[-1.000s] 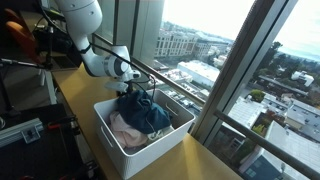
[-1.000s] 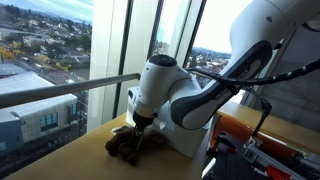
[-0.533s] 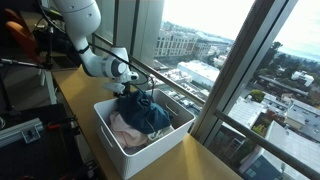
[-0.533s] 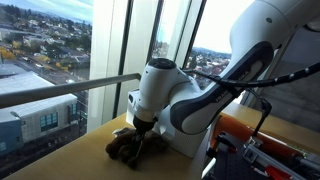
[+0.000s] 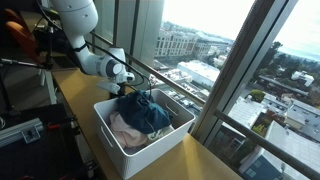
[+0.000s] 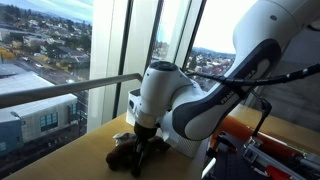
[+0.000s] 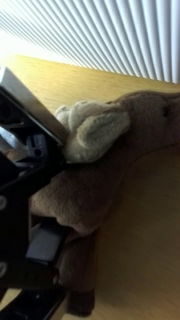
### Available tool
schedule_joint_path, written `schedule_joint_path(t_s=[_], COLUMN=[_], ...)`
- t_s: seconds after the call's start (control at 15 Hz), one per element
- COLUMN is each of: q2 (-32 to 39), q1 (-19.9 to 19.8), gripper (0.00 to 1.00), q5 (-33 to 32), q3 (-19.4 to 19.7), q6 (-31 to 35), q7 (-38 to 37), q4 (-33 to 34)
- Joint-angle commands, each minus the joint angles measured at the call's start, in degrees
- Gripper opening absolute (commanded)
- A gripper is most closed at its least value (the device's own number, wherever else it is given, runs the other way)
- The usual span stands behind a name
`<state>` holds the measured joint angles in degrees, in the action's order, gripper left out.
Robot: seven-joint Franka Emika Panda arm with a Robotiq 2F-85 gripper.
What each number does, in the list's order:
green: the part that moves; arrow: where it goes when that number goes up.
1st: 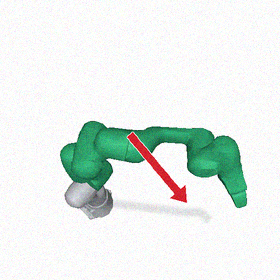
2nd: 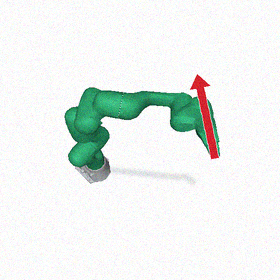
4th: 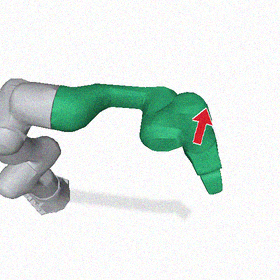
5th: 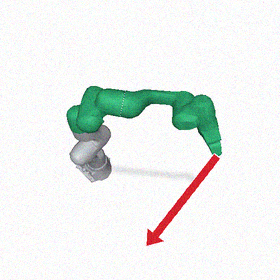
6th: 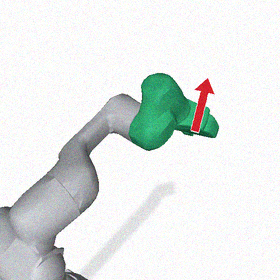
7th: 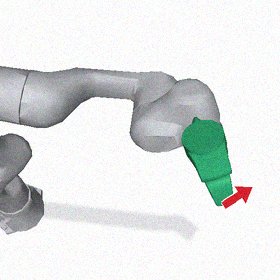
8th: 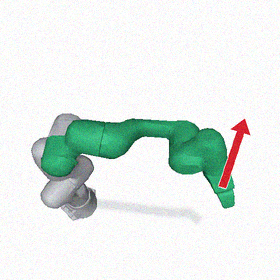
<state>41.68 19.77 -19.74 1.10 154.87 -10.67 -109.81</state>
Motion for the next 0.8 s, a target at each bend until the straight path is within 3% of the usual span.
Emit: schedule_joint_path(t_s=[0.0,0.07,0.13,0.33,0.73], q2=[-3.9,-5.6,-8.5,-17.4,-34.4], q1=[0.1,0.2,0.3,0.4,-4.3], gripper=[0.10,0.02,0.01,0.00,0.00], q5=[1.5,1.5,1.5,1.5,6.2], q3=[-1.4,-1.8,-2.2,-3.7,-7.1], q6=[-0.5,-0.6,-0.7,-0.5,-0.5], q7=[1.3,1.4,1.4,1.1,3.9], q4=[-5.4,-7.1,-9.6,-16.6,-23.3])
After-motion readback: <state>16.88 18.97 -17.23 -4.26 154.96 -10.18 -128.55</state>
